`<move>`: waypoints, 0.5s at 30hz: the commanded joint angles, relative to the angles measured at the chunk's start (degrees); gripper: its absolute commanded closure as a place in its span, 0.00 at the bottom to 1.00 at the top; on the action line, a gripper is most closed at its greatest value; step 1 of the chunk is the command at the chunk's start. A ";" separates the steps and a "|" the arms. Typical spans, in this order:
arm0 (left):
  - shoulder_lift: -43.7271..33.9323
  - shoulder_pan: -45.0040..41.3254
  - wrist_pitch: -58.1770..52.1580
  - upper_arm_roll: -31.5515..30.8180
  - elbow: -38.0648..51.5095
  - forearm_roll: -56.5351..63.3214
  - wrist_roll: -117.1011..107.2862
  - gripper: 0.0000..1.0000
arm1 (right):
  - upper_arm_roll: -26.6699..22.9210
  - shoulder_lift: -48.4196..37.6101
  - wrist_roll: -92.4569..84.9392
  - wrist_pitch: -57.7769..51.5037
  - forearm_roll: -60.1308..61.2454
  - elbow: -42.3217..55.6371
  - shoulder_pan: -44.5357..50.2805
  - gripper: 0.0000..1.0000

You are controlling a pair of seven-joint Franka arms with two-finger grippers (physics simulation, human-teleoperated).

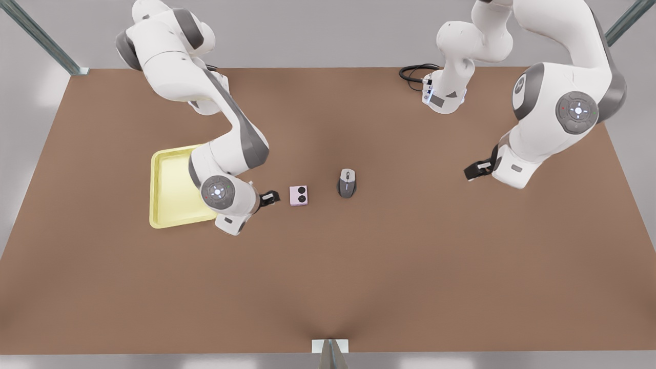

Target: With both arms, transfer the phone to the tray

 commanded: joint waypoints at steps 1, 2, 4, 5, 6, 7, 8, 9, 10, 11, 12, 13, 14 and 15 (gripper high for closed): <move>-0.30 -0.55 -5.58 -0.17 0.05 0.68 32.06 0.00 | -0.01 0.51 24.49 8.06 -1.06 -2.06 1.72 0.00; -0.13 -0.55 -5.58 -0.78 2.41 -0.28 32.50 0.00 | -0.01 0.51 26.33 9.20 -1.15 -3.64 2.95 0.00; 0.84 -0.63 -5.40 -2.54 5.59 -1.78 32.15 0.00 | -0.09 0.42 34.42 12.80 -1.33 -6.46 5.77 0.00; 0.84 -0.63 -5.58 -2.54 5.59 -1.69 32.06 0.00 | -0.09 0.42 36.61 15.00 -1.33 -8.12 6.91 0.00; 1.45 -0.63 -5.40 -2.63 5.59 -1.70 32.06 0.00 | -0.09 0.60 41.45 17.99 -1.41 -10.14 7.96 0.00; 1.63 -0.63 -5.40 -2.54 5.59 -1.87 32.59 0.00 | -0.09 1.04 41.81 18.87 -1.33 -10.68 8.49 0.00; 2.07 -0.63 -5.58 -2.54 5.59 -1.78 32.06 0.00 | -0.18 2.18 43.91 20.18 -1.41 -10.67 8.84 0.00; 2.42 -0.63 -5.49 -2.54 5.59 -1.96 32.24 0.00 | -0.18 3.06 46.55 21.51 -2.12 -10.85 9.28 0.00; 2.42 -0.63 -5.49 -2.54 5.59 -1.96 32.24 0.00 | -0.18 3.41 47.69 22.12 -2.29 -10.85 9.19 0.00; 2.86 -0.63 -5.40 -2.45 5.59 -1.87 32.24 0.00 | -0.27 4.38 49.80 23.44 -2.29 -11.03 9.11 0.00; 3.03 -0.63 -5.40 -2.45 5.59 -1.78 32.32 0.00 | -0.36 4.90 49.80 24.22 -2.82 -11.03 9.19 0.00; 3.12 -0.63 -5.40 -2.36 5.59 -1.69 32.67 0.00 | -0.27 5.96 49.98 25.11 -5.46 -11.03 9.46 0.00; 3.21 -0.63 -5.40 -2.28 5.59 -1.69 32.76 0.00 | -0.27 6.40 49.89 25.28 -5.72 -11.03 10.78 0.00; 3.21 -0.63 -5.31 -2.28 5.59 -1.61 32.85 0.00 | -0.27 7.01 49.45 26.25 -5.98 -10.94 10.34 0.00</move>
